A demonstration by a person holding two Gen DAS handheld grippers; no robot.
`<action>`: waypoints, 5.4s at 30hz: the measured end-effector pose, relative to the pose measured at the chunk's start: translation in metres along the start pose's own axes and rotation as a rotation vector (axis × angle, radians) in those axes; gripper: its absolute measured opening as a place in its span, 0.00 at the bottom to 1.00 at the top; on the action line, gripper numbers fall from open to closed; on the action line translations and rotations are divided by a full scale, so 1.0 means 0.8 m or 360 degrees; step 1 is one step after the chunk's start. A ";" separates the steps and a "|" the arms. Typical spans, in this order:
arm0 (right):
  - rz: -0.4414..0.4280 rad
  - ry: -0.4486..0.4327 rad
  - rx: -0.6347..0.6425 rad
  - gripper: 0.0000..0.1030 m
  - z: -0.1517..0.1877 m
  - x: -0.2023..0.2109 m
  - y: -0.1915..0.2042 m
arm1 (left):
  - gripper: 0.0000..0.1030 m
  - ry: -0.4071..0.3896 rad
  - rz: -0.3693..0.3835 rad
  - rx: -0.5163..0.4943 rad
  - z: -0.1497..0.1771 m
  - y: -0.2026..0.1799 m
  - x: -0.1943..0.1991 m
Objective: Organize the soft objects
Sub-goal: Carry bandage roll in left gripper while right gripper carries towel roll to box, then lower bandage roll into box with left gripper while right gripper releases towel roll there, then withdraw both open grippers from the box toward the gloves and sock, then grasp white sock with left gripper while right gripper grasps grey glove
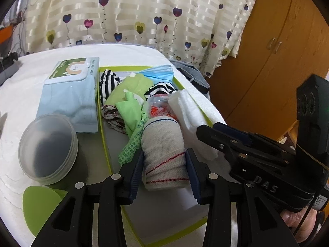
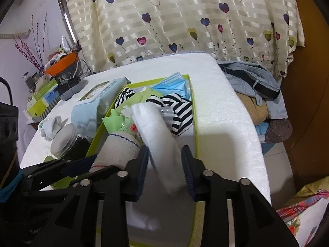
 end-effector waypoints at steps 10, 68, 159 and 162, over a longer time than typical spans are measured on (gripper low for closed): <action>0.0052 -0.0051 -0.0026 0.36 0.005 0.032 -0.007 | 0.38 -0.0043 0.0054 -0.0011 0.003 -0.008 0.021; -0.0077 -0.0146 0.0300 0.47 0.016 0.093 0.170 | 0.38 -0.0306 -0.0150 0.0084 0.032 0.092 0.172; -0.0534 0.0268 0.0256 0.19 -0.051 -0.189 0.400 | 0.44 -0.0368 -0.0572 0.0604 -0.009 0.429 0.231; -0.0512 0.0220 0.0272 0.19 -0.054 -0.175 0.395 | 0.44 -0.0384 -0.0594 0.0598 -0.016 0.428 0.231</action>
Point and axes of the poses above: each gripper's, at about its wrist camera, not at the fingertips, and x roughly against the way its jaws point, y to its left, z to its underside, the point moved 5 cm from there along -x, roughly the way its jaws point, and after that the axes turned 5 degrees about x, right-handed, at the moved point
